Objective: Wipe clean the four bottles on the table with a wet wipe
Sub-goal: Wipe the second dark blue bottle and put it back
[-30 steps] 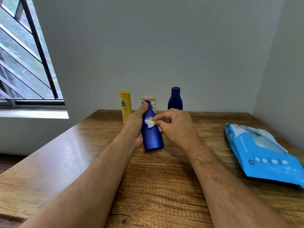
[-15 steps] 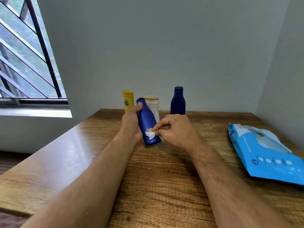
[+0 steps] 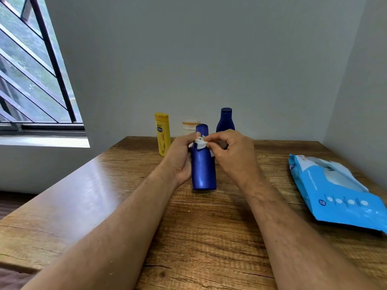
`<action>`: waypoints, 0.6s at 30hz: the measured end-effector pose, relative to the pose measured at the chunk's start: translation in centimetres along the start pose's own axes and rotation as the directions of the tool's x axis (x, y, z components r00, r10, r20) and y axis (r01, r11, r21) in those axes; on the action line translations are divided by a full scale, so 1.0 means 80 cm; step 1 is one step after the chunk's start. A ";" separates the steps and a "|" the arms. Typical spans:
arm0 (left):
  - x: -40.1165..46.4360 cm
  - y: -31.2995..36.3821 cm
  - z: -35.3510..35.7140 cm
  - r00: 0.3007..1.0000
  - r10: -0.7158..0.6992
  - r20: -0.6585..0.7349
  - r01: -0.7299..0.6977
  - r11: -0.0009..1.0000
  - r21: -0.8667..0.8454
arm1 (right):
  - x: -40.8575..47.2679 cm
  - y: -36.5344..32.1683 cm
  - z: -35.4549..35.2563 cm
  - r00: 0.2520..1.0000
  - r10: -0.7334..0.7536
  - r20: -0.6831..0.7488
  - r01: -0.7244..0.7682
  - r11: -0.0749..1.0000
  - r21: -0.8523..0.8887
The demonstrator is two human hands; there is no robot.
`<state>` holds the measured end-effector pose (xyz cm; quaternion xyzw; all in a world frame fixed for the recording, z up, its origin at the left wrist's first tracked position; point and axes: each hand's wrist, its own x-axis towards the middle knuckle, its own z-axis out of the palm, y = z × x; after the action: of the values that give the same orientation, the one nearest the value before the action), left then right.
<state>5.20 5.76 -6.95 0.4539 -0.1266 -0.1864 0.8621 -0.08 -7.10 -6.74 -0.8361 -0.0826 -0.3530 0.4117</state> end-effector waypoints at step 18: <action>-0.002 -0.006 0.004 0.999 0.031 -0.020 -0.032 0.998 -0.047 | 0.000 0.000 -0.004 1.000 0.016 0.011 -0.017 0.999 0.028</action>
<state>4.85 5.38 -7.16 0.4329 -0.1210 -0.1711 0.8768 -0.27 -7.37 -6.65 -0.8328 -0.0828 -0.3439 0.4258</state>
